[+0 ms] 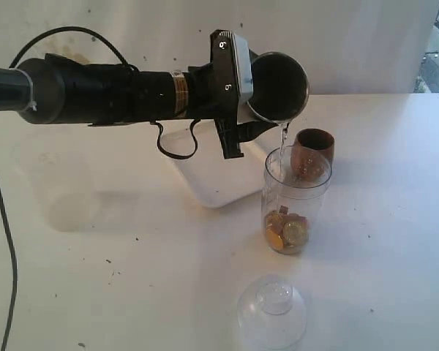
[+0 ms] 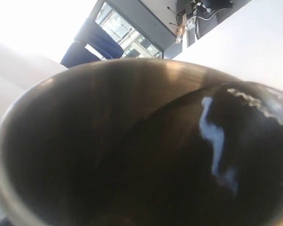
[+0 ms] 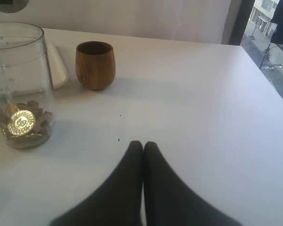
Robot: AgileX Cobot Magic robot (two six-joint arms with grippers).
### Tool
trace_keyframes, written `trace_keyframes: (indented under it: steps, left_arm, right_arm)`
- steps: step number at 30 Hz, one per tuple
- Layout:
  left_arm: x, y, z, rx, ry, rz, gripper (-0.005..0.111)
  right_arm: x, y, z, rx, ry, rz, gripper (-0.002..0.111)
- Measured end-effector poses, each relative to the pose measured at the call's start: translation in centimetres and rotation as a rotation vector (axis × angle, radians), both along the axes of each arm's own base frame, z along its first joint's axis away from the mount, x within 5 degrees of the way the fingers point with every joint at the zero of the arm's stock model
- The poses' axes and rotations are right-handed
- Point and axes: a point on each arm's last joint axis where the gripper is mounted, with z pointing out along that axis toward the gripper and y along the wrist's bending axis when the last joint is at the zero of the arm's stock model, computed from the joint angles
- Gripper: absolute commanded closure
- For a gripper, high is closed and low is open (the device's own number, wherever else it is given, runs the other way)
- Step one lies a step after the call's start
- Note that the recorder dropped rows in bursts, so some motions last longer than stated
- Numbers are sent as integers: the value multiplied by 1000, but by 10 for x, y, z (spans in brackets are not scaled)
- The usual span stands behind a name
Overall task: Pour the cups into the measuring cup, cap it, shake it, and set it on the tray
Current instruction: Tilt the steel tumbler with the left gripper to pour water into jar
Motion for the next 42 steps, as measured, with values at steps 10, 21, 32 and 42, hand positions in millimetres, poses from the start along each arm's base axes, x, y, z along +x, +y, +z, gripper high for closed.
trace_keyframes:
  steps: [10, 21, 32, 42]
  left_arm:
    - [-6, -10, -2, 63, -69, -2, 107]
    - [-6, -11, -2, 112, -170, -21, 107]
    - [-6, -11, -2, 142, -242, -36, 107]
    - [-5, -10, -1, 174, -341, -49, 107]
  right_arm:
    - [0, 0, 0, 0, 0, 0, 108]
    - [0, 0, 0, 0, 0, 0, 108]
    - [0, 0, 0, 0, 0, 0, 108]
    - [0, 0, 0, 0, 0, 0, 108]
